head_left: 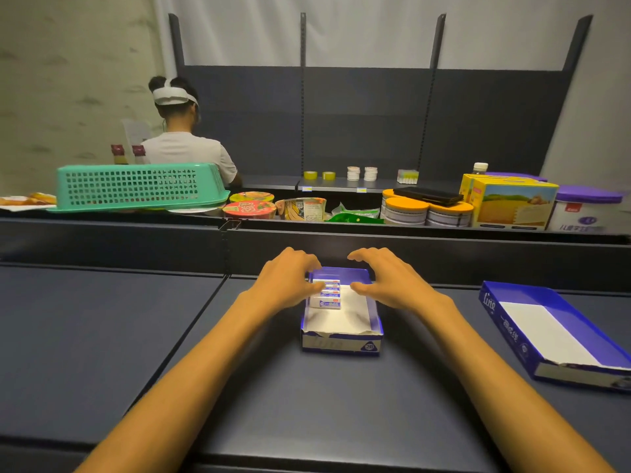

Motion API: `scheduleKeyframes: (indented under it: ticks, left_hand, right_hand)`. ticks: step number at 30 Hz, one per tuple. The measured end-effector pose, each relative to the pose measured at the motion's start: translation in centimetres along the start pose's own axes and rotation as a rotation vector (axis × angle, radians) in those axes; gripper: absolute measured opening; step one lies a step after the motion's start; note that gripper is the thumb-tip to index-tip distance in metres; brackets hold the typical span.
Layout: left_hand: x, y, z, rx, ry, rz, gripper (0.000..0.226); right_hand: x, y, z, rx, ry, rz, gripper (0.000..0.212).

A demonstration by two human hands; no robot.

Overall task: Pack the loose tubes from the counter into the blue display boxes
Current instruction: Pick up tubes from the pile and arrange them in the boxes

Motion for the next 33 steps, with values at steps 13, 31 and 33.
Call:
scheduleKeyframes:
  ticks: [13,31,33]
  left_hand:
    - [4.4,-10.3,8.1,0.166,0.172,0.067,0.062]
    - [12.5,-34.9,33.2,0.413,0.273,0.066,0.061]
    - [13.0,-37.1,36.0,0.422,0.273,0.066,0.062]
  right_hand:
    - [-3.5,-2.5,7.7,0.143,0.059,0.090,0.058]
    - [-20.3,-1.0,38.6,0.426,0.047,0.173,0.054]
    - [-22.1,-0.7,41.5,0.432,0.050,0.181,0.054]
Point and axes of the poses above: each hand's wrist, its own y-axis towards the middle knuckle, its own x-axis out of the back of the hand, z = x × y, the point moved 2 cm from there along y, towards the middle knuckle, and after that the axes turned 11 degrees about y, right-handed, at the moved point
